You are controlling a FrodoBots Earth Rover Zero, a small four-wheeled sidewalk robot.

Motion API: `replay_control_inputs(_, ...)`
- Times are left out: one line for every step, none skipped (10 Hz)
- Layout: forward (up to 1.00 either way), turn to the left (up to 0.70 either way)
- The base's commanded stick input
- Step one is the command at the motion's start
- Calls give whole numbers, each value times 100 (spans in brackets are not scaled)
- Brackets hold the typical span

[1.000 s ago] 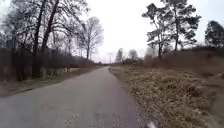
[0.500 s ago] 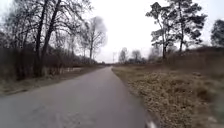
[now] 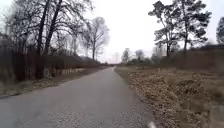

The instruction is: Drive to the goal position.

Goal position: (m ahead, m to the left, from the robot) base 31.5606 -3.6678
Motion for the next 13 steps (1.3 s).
replay_control_inputs(85,0)
replay_control_inputs(85,0)
replay_control_inputs(85,0)
replay_control_inputs(85,0)
replay_control_inputs(85,0)
replay_control_inputs(85,0)
replay_control_inputs(85,0)
replay_control_inputs(85,0)
replay_control_inputs(85,0)
replay_control_inputs(85,0)
replay_control_inputs(85,0)
replay_control_inputs(85,0)
replay_control_inputs(85,0)
